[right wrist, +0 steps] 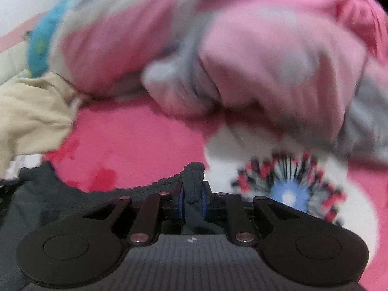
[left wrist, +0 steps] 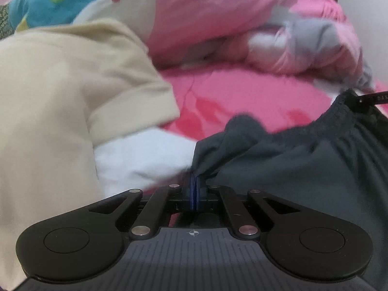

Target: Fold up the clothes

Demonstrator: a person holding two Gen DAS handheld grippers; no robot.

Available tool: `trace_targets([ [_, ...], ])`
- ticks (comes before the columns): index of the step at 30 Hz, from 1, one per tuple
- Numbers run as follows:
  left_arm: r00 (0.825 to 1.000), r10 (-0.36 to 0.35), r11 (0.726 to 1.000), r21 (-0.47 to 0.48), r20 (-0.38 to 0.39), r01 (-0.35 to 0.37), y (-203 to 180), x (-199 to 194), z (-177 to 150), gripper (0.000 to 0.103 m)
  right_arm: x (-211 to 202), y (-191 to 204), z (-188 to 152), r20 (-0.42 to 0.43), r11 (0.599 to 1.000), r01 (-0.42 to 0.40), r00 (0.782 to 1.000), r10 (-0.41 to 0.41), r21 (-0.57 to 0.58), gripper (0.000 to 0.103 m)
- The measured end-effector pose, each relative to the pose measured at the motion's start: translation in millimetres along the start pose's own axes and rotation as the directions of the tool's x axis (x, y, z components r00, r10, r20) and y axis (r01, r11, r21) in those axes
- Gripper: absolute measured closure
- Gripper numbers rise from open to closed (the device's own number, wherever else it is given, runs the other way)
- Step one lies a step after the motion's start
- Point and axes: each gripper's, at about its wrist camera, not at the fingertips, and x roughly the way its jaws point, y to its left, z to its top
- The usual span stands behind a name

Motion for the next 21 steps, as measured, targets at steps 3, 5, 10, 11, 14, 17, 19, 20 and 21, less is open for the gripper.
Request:
trace_targets([
  [3, 1.000, 0.017, 1.000, 0.011, -0.004, -0.017, -0.3, -2.1, -1.5, 0.091, -2.3, -9.1, -3.4, 0.022, 0.997, -0.014, 1.000, 0.012, 0.070, 0.065],
  [5, 1.000, 0.028, 1.000, 0.011, -0.006, -0.028, 1.2, -9.9, 1.0, 0.080, -20.4, -15.5, 2.8, 0.031, 0.993, -0.006, 1.000, 0.003, 0.116, 0.058],
  [10, 0.999, 0.023, 0.996, -0.091, 0.027, -0.020, 20.8, -63.3, 5.2, 0.068, -117.9, -34.6, 10.0, 0.101, 0.986, 0.040, 0.993, -0.057, 0.162, 0.054],
  [11, 0.999, 0.022, 0.994, -0.108, 0.035, -0.018, 24.9, -76.7, 5.0, 0.067, -143.5, -37.7, 8.1, 0.119, 0.984, 0.036, 0.991, -0.058, 0.175, 0.054],
  [14, 0.998, 0.024, 0.991, -0.132, 0.055, -0.016, 35.9, -128.5, -0.8, 0.065, -225.7, -39.0, -5.0, 0.170, 0.979, 0.012, 0.984, -0.047, 0.202, 0.054],
  [17, 0.997, 0.042, 0.987, -0.158, 0.071, -0.031, 49.4, -187.6, -11.8, 0.062, -301.0, -22.0, -26.2, 0.196, 0.982, -0.012, 0.980, -0.025, 0.189, 0.054],
  [19, 0.996, 0.048, 0.979, -0.202, 0.079, -0.032, 63.2, -226.5, -21.9, 0.061, -343.3, -1.7, -40.7, 0.211, 0.986, -0.043, 0.977, 0.008, 0.161, 0.054],
  [20, 0.995, 0.051, 0.974, -0.226, 0.082, -0.031, 70.9, -246.2, -27.3, 0.061, -362.4, 10.5, -48.0, 0.218, 0.988, -0.065, 0.975, 0.033, 0.140, 0.054],
  [21, 0.995, 0.054, 0.968, -0.247, 0.089, -0.031, 78.2, -264.7, -32.7, 0.061, -377.9, 25.8, -54.8, 0.218, 0.990, -0.088, 0.974, 0.063, 0.107, 0.054],
])
